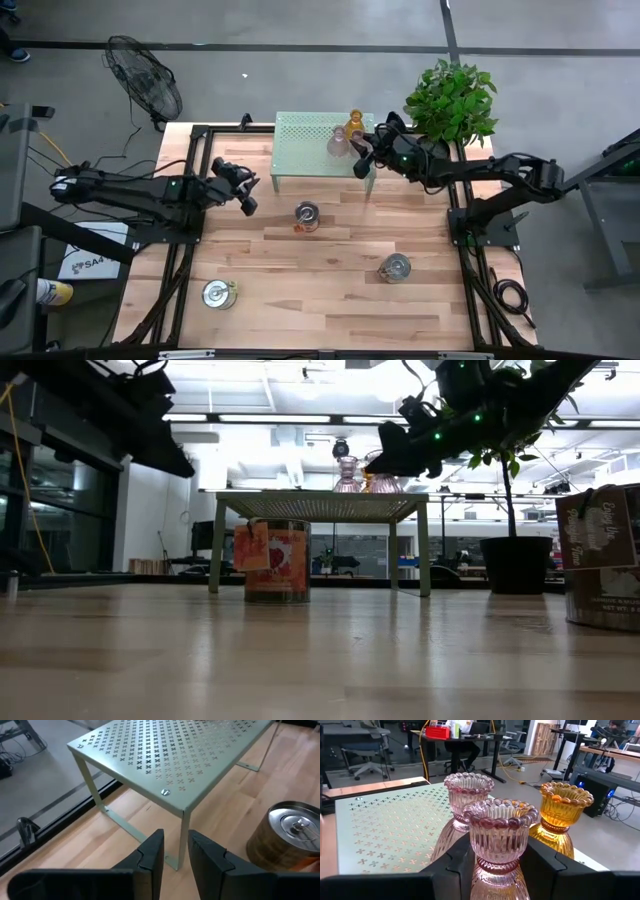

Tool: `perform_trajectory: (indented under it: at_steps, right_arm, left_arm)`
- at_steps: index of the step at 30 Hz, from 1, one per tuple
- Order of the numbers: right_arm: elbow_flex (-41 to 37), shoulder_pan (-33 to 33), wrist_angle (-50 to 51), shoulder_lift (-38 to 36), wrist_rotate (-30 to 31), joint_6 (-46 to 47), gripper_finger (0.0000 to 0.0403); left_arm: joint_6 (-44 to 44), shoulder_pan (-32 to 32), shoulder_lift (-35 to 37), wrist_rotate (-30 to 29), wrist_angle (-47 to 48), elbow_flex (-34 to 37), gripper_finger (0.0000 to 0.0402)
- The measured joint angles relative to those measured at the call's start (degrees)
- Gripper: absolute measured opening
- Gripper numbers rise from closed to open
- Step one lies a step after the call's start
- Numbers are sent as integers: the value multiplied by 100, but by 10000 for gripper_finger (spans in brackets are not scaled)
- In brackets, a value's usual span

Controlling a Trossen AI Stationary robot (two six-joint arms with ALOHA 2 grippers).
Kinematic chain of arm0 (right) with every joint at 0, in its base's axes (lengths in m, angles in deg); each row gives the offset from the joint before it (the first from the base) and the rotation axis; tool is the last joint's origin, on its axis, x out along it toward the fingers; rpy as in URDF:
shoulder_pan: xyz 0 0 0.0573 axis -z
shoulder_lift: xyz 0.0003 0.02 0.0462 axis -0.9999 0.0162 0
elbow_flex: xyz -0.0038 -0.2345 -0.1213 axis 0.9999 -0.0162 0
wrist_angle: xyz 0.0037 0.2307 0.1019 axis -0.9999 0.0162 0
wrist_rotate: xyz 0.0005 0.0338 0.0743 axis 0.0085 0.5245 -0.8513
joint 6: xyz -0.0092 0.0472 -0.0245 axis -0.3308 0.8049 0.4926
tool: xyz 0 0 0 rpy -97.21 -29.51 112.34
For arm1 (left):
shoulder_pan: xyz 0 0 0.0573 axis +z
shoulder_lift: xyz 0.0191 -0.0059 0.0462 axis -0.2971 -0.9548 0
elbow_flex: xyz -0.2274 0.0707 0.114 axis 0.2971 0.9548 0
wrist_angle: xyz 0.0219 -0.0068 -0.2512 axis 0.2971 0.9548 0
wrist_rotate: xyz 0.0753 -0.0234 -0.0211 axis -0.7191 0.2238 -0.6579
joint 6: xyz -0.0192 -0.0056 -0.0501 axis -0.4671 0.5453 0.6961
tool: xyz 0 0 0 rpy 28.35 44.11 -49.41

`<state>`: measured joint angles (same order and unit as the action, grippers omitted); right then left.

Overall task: Pick & Place candle stick holders
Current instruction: Put the purple glass candle holder on the shelf

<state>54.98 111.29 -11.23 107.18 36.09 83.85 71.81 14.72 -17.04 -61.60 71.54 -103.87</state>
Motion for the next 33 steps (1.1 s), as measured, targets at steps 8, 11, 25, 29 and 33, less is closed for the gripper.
perform_trajectory:
  at_steps: [8,11,25,29,33]
  right_arm:
    - [0,95,17,5,17,448,122]
    - [0,96,26,7,69,519,122]
    - [2,103,-5,195,22,457,122]
    - [4,103,-87,258,18,483,121]
    - [0,103,-40,258,93,422,121]
  left_arm:
    - [-163,-5,-1,123,-239,0,85]
    - [-163,-5,-1,115,-241,0,85]
    - [-161,-5,-1,111,-248,0,85]
    - [-161,-5,-1,111,-248,0,85]
    - [-161,-5,-1,115,-248,0,85]
